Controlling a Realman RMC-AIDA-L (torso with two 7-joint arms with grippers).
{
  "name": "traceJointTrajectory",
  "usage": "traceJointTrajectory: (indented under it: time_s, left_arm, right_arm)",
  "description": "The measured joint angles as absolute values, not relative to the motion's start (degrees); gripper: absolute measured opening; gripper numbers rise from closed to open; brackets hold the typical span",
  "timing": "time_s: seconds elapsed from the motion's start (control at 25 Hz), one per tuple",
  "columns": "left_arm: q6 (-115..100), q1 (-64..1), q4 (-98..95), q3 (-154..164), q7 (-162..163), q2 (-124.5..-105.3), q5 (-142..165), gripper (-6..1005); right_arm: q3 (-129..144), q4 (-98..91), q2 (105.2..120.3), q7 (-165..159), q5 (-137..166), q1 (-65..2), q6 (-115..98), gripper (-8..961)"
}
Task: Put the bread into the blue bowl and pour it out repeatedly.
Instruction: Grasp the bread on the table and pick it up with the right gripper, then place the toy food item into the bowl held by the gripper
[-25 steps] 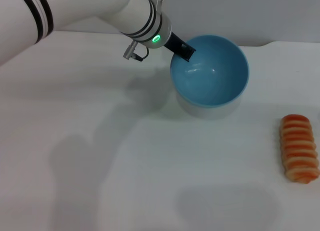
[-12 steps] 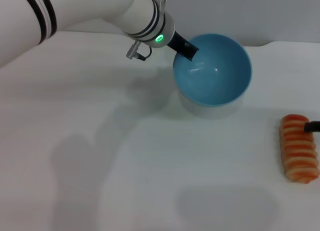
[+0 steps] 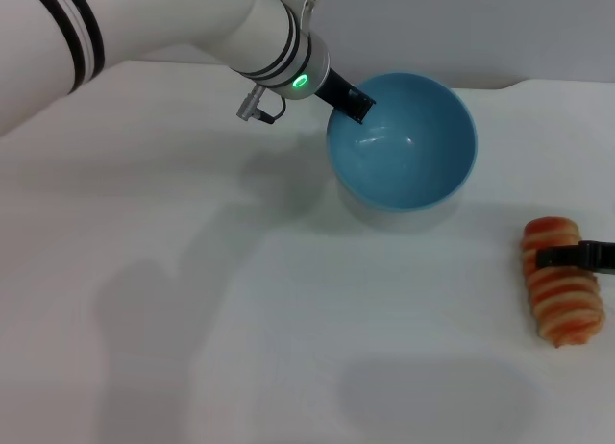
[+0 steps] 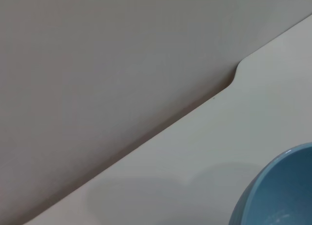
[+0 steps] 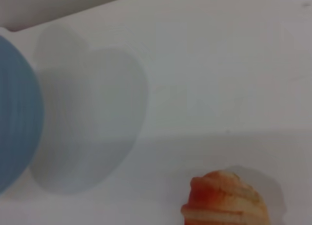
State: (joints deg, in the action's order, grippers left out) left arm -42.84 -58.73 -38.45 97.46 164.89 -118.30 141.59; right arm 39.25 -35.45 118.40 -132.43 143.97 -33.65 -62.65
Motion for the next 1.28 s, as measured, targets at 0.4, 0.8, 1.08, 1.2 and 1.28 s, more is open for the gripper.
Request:
traceJointTrajectory:
  time_s: [0.4,0.8,1.08,1.2,1.28]
  left_arm:
    - [-42.5,-58.5,-38.5,97.5,164.8,-118.32,141.6,-1]
    - [-42.7,-58.3,-38.5,97.8,164.8,-118.42,141.5,-1]
    - [-43.6,-58.3,-38.7,99.8,164.8,-118.79,140.8,-1]
    - [-44.4,-58.2,-39.0,100.1,164.8,-118.84,139.5,-2]
    - [-45.0,-58.3,-39.2,100.8,164.8,-118.84,137.6,-2]
  right_arm:
    - [43.3,-38.0,118.63,-132.2,143.7,-33.8,-63.5,533]
    - [43.9,-46.7,118.37,-130.1,139.5,-34.2,-68.9,396]
    - [44.0,-52.7,118.16,-120.9,122.1,-33.7,-74.2,336]
    - [44.3,-51.7,118.38,-116.8,117.8,-34.0,-74.1,311]
    - [45.8,-48.9,118.5,-111.2,112.1,-34.4,-73.9,295]
